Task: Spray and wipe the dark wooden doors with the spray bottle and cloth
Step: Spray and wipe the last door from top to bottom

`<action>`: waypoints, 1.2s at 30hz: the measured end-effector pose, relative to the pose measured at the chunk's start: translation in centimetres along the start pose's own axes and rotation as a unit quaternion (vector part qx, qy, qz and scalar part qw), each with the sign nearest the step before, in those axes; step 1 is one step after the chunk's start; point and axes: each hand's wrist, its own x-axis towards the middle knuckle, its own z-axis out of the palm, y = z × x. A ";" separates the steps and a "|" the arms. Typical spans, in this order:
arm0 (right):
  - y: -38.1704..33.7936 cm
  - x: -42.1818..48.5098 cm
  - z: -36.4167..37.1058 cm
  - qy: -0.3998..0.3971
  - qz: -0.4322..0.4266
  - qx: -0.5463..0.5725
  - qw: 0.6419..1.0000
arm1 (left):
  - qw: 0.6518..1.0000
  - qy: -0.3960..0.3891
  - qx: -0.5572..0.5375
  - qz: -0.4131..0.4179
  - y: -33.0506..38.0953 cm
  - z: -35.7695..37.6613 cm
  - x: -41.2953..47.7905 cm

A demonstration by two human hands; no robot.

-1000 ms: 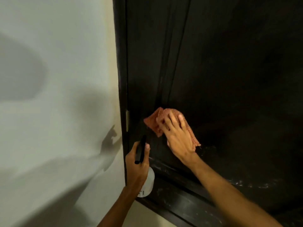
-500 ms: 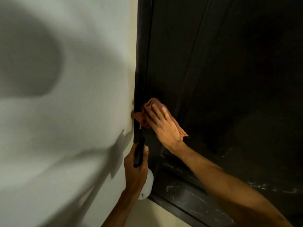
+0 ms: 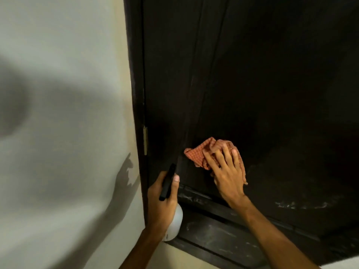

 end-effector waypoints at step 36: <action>-9.8 -24.0 -5.1 0.296 0.243 -0.194 0.903 | 0.967 -0.118 -0.164 0.155 -16.3 1.7 -12.7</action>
